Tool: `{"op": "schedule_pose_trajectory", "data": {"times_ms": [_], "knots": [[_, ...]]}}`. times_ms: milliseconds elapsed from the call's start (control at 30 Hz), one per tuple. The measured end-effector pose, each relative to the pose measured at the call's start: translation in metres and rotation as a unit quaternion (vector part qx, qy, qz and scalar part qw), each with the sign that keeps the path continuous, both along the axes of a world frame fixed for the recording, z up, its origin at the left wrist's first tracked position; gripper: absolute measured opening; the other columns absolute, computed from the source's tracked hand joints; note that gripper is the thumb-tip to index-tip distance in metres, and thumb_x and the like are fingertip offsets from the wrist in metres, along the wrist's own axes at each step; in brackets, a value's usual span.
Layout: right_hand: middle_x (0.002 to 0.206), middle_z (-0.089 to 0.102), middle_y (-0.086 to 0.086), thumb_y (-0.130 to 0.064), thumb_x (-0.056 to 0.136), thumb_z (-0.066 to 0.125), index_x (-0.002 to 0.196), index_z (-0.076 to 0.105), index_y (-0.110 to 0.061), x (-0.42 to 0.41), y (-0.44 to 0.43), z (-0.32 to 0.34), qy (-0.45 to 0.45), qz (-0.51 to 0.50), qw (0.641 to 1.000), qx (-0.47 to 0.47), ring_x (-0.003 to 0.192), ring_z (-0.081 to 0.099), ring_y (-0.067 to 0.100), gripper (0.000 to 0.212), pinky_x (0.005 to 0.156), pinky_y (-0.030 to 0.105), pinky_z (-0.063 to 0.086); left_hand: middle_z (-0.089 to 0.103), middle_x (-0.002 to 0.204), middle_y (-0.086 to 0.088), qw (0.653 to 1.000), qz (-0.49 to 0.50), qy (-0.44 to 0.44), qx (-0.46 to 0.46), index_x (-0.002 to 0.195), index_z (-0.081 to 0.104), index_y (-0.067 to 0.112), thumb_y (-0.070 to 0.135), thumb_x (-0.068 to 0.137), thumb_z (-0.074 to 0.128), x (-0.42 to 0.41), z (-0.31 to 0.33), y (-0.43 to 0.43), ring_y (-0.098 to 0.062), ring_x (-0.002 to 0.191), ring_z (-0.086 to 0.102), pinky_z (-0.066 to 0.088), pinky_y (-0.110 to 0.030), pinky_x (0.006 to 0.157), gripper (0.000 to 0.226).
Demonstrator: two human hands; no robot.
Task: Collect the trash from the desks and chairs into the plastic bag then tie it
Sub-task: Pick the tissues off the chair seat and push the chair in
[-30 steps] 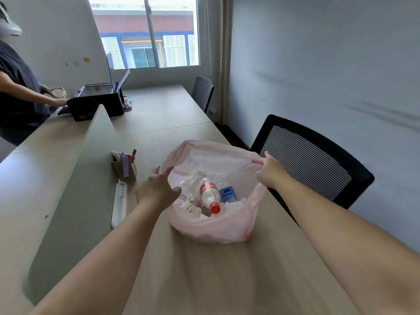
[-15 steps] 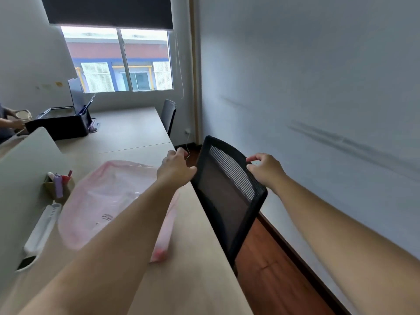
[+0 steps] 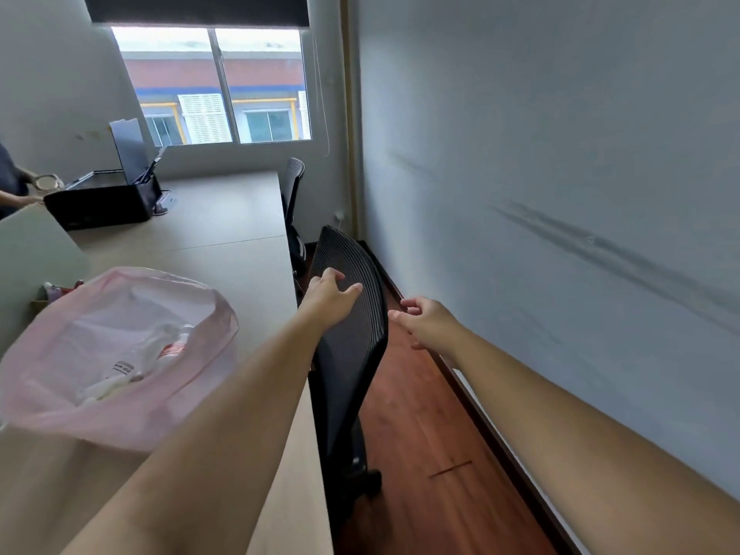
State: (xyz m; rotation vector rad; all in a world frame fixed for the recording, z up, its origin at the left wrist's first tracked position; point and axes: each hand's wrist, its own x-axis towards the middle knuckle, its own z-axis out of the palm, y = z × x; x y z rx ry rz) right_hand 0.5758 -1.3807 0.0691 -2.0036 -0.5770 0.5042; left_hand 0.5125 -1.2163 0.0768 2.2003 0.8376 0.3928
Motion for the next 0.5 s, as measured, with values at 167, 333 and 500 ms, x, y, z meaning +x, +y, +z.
{"op": "schedule_pose_trajectory", "data": {"times_ms": [167, 333, 500], "knots": [[0.131, 0.054, 0.008, -0.032, 0.086, 0.068, 0.143, 0.036, -0.012, 0.016, 0.017, -0.019, 0.138, 0.063, 0.988, 0.025, 0.111, 0.061, 0.027, 0.069, 0.076, 0.041, 0.060, 0.043, 0.143, -0.007, 0.996, 0.033, 0.011, -0.087, 0.140, 0.037, 0.020, 0.053, 0.091, 0.049, 0.024, -0.022, 0.008, -0.028, 0.128, 0.044, 0.046, -0.050, 0.098, 0.060], [0.117, 0.065, 0.004, -0.022, 0.074, 0.077, 0.133, 0.042, -0.014, 0.048, 0.045, -0.028, 0.152, 0.143, 0.978, -0.008, 0.101, 0.067, 0.022, 0.069, 0.086, 0.040, 0.057, 0.032, 0.152, -0.004, 0.983, 0.028, 0.066, -0.168, 0.150, 0.017, 0.028, 0.059, 0.089, 0.048, 0.066, -0.020, 0.025, -0.034, 0.133, 0.039, 0.051, -0.060, 0.085, 0.075], [0.121, 0.064, 0.010, -0.015, 0.074, 0.073, 0.136, 0.038, -0.022, 0.084, 0.060, -0.036, 0.235, 0.214, 0.948, -0.021, 0.107, 0.064, 0.028, 0.073, 0.093, 0.044, 0.053, 0.032, 0.152, -0.009, 0.971, 0.010, 0.130, -0.203, 0.147, -0.005, 0.045, 0.057, 0.072, 0.066, 0.113, -0.025, 0.039, -0.044, 0.127, 0.045, 0.050, -0.063, 0.084, 0.104]]}}
